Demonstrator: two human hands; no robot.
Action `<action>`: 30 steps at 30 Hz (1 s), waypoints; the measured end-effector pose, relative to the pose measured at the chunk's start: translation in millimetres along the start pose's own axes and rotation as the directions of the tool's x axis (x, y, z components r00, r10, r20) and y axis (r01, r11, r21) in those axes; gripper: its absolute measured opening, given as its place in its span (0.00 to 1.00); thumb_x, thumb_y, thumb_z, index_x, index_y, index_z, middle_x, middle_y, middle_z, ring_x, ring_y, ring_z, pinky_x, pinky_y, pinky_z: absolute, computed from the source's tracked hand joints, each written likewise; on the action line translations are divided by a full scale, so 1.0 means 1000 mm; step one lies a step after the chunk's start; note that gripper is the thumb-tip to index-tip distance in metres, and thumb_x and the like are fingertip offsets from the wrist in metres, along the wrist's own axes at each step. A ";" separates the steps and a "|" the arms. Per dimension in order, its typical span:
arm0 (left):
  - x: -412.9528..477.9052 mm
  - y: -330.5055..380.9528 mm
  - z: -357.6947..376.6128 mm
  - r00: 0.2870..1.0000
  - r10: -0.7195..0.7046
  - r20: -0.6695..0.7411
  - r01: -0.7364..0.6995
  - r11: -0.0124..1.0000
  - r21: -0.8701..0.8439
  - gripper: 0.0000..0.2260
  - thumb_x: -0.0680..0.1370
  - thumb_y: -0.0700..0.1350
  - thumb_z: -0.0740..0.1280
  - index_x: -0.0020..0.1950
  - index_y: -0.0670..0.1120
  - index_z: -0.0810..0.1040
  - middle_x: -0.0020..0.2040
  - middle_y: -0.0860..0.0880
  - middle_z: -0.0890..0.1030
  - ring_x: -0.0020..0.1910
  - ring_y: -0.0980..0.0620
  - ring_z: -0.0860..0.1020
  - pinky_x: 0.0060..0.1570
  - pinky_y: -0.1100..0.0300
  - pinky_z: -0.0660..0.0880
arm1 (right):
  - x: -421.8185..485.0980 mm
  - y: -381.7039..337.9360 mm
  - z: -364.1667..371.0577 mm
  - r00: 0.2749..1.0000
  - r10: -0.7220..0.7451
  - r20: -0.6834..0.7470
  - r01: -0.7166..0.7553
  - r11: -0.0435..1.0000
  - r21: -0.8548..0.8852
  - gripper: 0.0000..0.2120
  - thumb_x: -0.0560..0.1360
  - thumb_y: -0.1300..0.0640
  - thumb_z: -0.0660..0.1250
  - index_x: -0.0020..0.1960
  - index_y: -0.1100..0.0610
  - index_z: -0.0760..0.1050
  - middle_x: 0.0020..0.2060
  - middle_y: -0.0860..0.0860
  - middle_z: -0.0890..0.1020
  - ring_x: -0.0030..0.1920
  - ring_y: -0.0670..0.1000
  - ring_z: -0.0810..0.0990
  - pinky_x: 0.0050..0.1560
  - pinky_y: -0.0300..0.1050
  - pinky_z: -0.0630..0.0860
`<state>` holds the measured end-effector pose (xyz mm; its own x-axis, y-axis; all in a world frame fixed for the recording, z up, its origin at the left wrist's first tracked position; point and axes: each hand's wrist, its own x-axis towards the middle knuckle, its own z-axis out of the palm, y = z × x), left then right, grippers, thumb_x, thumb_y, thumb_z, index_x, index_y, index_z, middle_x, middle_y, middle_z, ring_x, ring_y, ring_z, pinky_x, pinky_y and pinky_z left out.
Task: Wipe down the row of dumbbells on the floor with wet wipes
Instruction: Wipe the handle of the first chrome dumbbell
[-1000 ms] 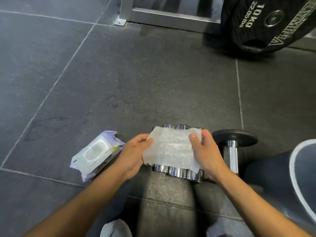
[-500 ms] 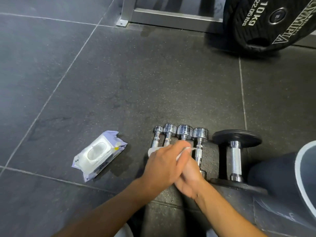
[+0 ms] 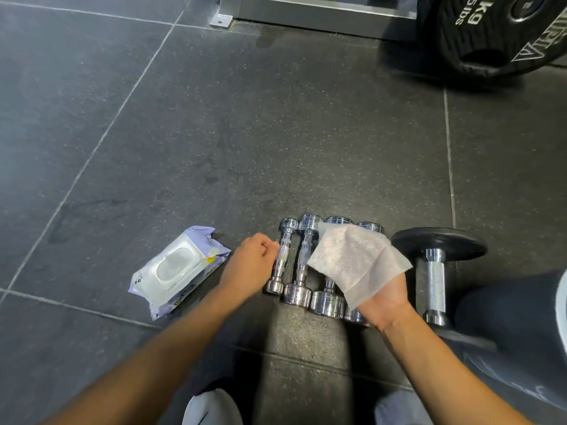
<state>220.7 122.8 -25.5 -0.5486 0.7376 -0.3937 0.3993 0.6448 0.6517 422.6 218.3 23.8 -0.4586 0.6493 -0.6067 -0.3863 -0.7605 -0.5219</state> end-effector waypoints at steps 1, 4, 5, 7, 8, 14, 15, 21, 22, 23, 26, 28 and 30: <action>0.019 -0.006 0.001 0.998 -0.060 0.035 0.058 0.996 0.061 0.09 0.80 0.55 0.65 0.47 0.50 0.77 0.43 0.50 0.82 0.50 0.46 0.81 0.52 0.52 0.77 | 0.001 -0.001 0.000 1.000 -0.010 0.014 0.010 1.000 0.002 0.09 0.76 0.57 0.65 0.54 0.58 0.79 0.45 0.54 0.83 0.41 0.52 0.83 0.37 0.44 0.81; 0.047 -0.006 0.013 0.991 -0.086 0.103 0.071 0.987 0.145 0.17 0.79 0.60 0.65 0.46 0.46 0.78 0.46 0.44 0.83 0.51 0.43 0.81 0.51 0.52 0.76 | 0.000 0.001 0.002 1.000 -0.007 0.016 0.007 1.000 -0.010 0.11 0.72 0.56 0.68 0.54 0.57 0.78 0.44 0.53 0.83 0.41 0.51 0.83 0.37 0.44 0.81; 0.050 -0.003 0.019 0.985 -0.101 0.141 0.085 0.989 0.118 0.20 0.81 0.60 0.62 0.43 0.44 0.77 0.45 0.41 0.83 0.50 0.41 0.81 0.51 0.51 0.76 | 0.001 0.002 0.002 1.000 -0.001 0.013 0.002 1.000 -0.014 0.12 0.71 0.56 0.68 0.53 0.57 0.78 0.44 0.53 0.83 0.41 0.51 0.83 0.37 0.44 0.81; 0.058 0.000 0.028 0.968 -0.176 0.178 0.180 0.984 -0.003 0.21 0.82 0.56 0.57 0.41 0.41 0.77 0.46 0.36 0.83 0.49 0.36 0.82 0.54 0.48 0.79 | 0.002 0.005 0.001 1.000 0.008 0.012 -0.008 1.000 -0.010 0.10 0.71 0.56 0.67 0.51 0.57 0.79 0.44 0.53 0.83 0.41 0.52 0.83 0.38 0.44 0.81; 0.062 -0.001 0.030 0.960 -0.213 0.183 0.225 0.973 -0.050 0.21 0.81 0.54 0.57 0.42 0.39 0.78 0.46 0.36 0.84 0.48 0.36 0.83 0.53 0.45 0.80 | 0.002 0.006 0.000 1.000 0.007 0.010 -0.007 1.000 -0.007 0.09 0.72 0.56 0.67 0.51 0.57 0.80 0.44 0.53 0.83 0.40 0.52 0.83 0.38 0.44 0.81; 0.061 -0.008 0.033 0.931 -0.167 0.325 0.195 0.979 -0.058 0.16 0.85 0.50 0.61 0.39 0.46 0.69 0.34 0.47 0.72 0.35 0.48 0.71 0.42 0.54 0.73 | 0.004 0.003 -0.003 1.000 -0.009 -0.002 0.009 0.999 -0.033 0.10 0.70 0.57 0.68 0.50 0.56 0.80 0.41 0.52 0.84 0.39 0.51 0.82 0.39 0.46 0.79; 0.060 -0.007 0.034 0.934 -0.152 0.324 0.178 0.983 -0.051 0.16 0.85 0.49 0.61 0.38 0.46 0.68 0.33 0.48 0.71 0.34 0.50 0.70 0.41 0.54 0.72 | 0.004 0.003 -0.003 1.000 -0.014 -0.003 0.013 0.999 -0.039 0.10 0.70 0.57 0.68 0.50 0.57 0.79 0.42 0.52 0.84 0.40 0.51 0.82 0.40 0.46 0.79; 0.058 -0.003 0.040 0.951 -0.158 0.264 0.173 0.984 -0.033 0.17 0.85 0.47 0.62 0.37 0.46 0.68 0.33 0.49 0.69 0.33 0.53 0.67 0.38 0.56 0.68 | 0.012 0.008 -0.003 1.000 -0.005 0.004 0.005 0.999 -0.054 0.12 0.72 0.59 0.68 0.55 0.58 0.79 0.48 0.54 0.82 0.46 0.54 0.81 0.48 0.49 0.78; 0.057 -0.003 0.041 0.953 -0.163 0.255 0.174 0.984 -0.024 0.18 0.85 0.47 0.62 0.36 0.46 0.67 0.33 0.49 0.69 0.32 0.52 0.67 0.38 0.56 0.67 | 0.012 0.009 -0.002 1.000 -0.006 0.004 0.006 0.998 -0.070 0.11 0.72 0.59 0.68 0.54 0.57 0.80 0.47 0.54 0.83 0.46 0.53 0.81 0.48 0.48 0.78; 0.056 -0.003 0.042 0.956 -0.163 0.243 0.167 0.986 0.002 0.18 0.85 0.47 0.62 0.35 0.46 0.67 0.33 0.49 0.70 0.32 0.52 0.67 0.37 0.57 0.66 | 0.013 0.010 -0.001 1.000 -0.006 0.005 0.006 0.997 -0.083 0.11 0.71 0.59 0.68 0.54 0.57 0.80 0.47 0.54 0.83 0.45 0.53 0.81 0.48 0.48 0.78; 0.054 0.007 0.045 0.962 -0.166 0.218 0.143 0.983 0.116 0.17 0.83 0.47 0.63 0.35 0.45 0.69 0.38 0.46 0.75 0.34 0.51 0.72 0.37 0.58 0.67 | 0.014 0.013 -0.002 1.000 0.004 -0.003 -0.004 0.997 -0.077 0.11 0.73 0.58 0.67 0.55 0.59 0.80 0.48 0.56 0.82 0.47 0.55 0.81 0.51 0.51 0.76; 0.054 0.012 0.048 0.962 -0.172 0.213 0.137 0.976 0.171 0.15 0.82 0.47 0.65 0.36 0.45 0.69 0.41 0.45 0.76 0.38 0.48 0.74 0.39 0.57 0.69 | 0.016 0.013 -0.004 1.000 0.006 -0.018 -0.007 0.997 -0.077 0.12 0.75 0.58 0.67 0.57 0.59 0.79 0.50 0.57 0.81 0.48 0.56 0.80 0.53 0.52 0.75; 0.051 0.014 0.048 0.967 -0.172 0.186 0.137 0.972 0.190 0.15 0.81 0.47 0.66 0.36 0.45 0.69 0.39 0.46 0.76 0.38 0.47 0.75 0.40 0.56 0.70 | 0.017 0.012 -0.007 1.000 0.002 -0.028 -0.004 0.997 -0.074 0.13 0.75 0.59 0.66 0.58 0.60 0.78 0.51 0.57 0.81 0.49 0.56 0.80 0.53 0.52 0.75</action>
<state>233.4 179.5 -67.2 -0.4626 0.6396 -0.6140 0.4532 0.7658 0.4563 415.4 219.8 3.1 -0.4370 0.6474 -0.6244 -0.3244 -0.7609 -0.5619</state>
